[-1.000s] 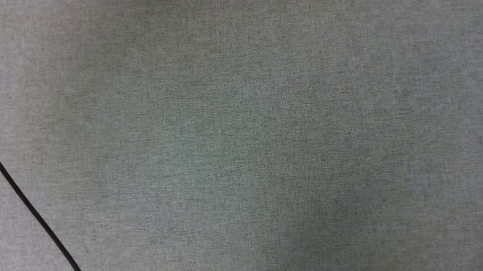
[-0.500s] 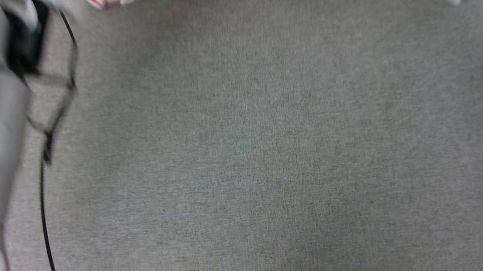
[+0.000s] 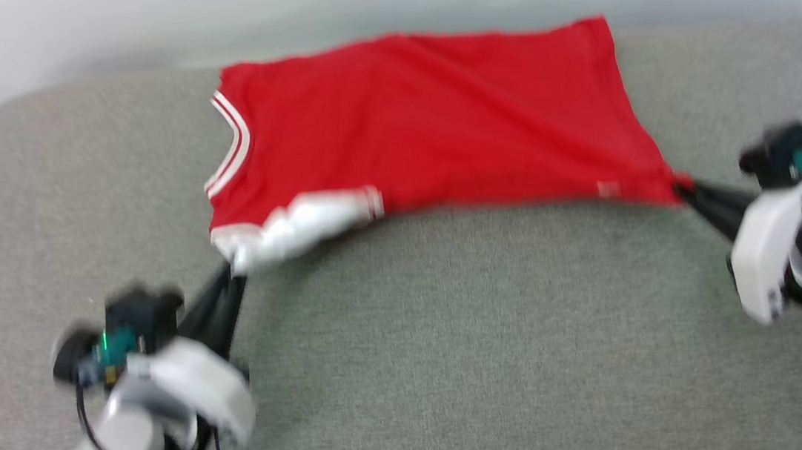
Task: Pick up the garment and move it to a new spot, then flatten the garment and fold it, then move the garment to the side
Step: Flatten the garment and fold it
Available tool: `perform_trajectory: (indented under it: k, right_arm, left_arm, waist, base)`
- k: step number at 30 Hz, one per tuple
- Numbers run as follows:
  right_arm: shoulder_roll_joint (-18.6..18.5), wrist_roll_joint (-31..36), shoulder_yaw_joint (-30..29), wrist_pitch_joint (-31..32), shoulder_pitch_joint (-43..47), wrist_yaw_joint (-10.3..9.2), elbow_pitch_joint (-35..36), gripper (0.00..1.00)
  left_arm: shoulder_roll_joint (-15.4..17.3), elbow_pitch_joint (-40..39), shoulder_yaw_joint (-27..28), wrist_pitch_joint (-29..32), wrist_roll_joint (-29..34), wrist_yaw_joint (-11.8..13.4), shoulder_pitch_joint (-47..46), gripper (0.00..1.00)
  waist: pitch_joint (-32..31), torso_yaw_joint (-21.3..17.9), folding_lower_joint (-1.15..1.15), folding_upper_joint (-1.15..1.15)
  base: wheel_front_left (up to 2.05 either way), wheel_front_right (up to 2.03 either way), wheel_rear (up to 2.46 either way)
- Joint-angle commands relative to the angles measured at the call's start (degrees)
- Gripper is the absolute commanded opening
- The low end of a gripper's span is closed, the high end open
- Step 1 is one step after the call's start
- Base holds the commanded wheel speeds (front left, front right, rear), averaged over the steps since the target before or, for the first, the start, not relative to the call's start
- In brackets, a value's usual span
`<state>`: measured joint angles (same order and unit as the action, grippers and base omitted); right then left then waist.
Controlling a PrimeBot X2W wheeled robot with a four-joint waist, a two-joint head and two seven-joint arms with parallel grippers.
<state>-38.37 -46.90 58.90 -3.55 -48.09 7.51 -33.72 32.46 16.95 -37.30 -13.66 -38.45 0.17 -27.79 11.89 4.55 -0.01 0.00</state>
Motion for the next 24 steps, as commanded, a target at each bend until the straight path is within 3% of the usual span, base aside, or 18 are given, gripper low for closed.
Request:
perform_trajectory:
  k: [1,11,18,24]
  right_arm:
    - [-1.1,-0.8,-0.1,-0.5,3.7,-0.03,1.2,0.0]
    - [-5.7,-2.7,-3.2,0.0,23.8,-0.04,8.7,0.0]
    - [-8.1,-1.4,-8.8,2.1,36.3,-0.04,14.5,0.0]
    - [-8.1,0.5,-16.7,5.3,44.9,-0.04,19.5,0.0]
  left_arm:
    - [1.1,-1.9,-0.1,0.3,-0.9,1.3,4.3,0.0]
    - [6.3,-13.7,-0.1,2.1,-7.3,10.3,28.5,0.0]
    - [7.8,-18.2,0.1,2.8,-10.4,14.0,37.5,0.0]
    - [8.5,-20.1,-0.2,3.5,-12.0,15.1,41.1,0.0]
  waist:
    - [-3.9,0.2,0.01,0.0]
    - [-11.7,0.8,0.01,0.0]
    - [-14.0,1.4,0.01,0.0]
    - [-14.1,1.1,0.01,0.0]
  base:
    - [0.0,0.0,0.0]
    - [0.0,0.0,0.0]
    - [0.0,0.0,0.0]
    - [0.0,0.0,0.0]
